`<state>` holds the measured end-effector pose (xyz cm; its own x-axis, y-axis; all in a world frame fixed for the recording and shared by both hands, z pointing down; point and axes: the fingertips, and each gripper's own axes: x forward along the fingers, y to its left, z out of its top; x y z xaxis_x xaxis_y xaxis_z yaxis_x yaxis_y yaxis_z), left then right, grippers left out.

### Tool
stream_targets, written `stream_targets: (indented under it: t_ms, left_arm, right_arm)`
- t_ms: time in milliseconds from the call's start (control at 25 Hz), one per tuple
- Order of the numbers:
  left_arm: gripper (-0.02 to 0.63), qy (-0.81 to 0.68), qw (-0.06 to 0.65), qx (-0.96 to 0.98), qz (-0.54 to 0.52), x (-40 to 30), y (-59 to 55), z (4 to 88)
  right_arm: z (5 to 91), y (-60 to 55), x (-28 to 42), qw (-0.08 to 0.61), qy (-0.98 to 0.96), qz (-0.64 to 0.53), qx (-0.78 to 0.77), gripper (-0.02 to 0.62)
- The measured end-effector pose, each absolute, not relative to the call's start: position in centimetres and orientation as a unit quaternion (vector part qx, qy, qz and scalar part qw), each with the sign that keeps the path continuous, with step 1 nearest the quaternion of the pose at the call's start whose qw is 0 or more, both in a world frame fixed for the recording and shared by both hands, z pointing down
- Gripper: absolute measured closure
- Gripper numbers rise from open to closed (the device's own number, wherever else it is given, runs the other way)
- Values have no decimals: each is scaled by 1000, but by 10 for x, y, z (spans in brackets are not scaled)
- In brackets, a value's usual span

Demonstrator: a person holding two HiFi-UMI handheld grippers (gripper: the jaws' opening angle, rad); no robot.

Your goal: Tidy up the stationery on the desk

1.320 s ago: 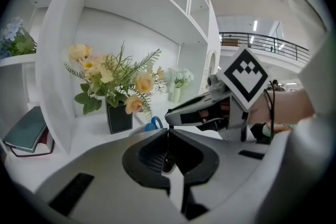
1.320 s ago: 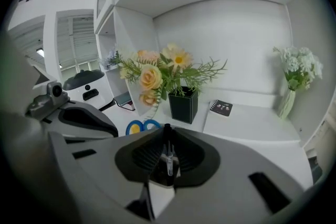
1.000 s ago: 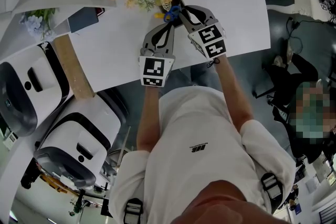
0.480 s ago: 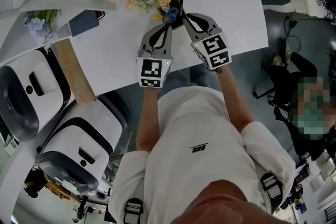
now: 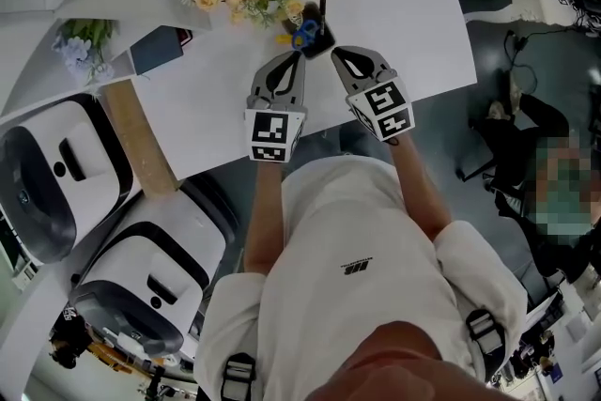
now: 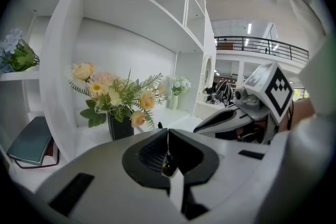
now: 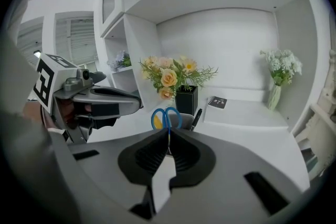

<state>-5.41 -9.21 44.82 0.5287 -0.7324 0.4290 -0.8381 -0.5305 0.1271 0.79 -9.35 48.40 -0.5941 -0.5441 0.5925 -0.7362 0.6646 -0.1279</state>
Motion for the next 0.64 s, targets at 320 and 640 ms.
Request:
stream_targets:
  t_ms: [320,640]
  left_arm:
    - [606,-451,159,863,165,-56,-85,443]
    - [606,-451,170,859,176,-57,-76,452]
  right_arm:
    - [477,-86,13,258,-869,187,380,594]
    - [474,-82,17,258,-865,193,384,594]
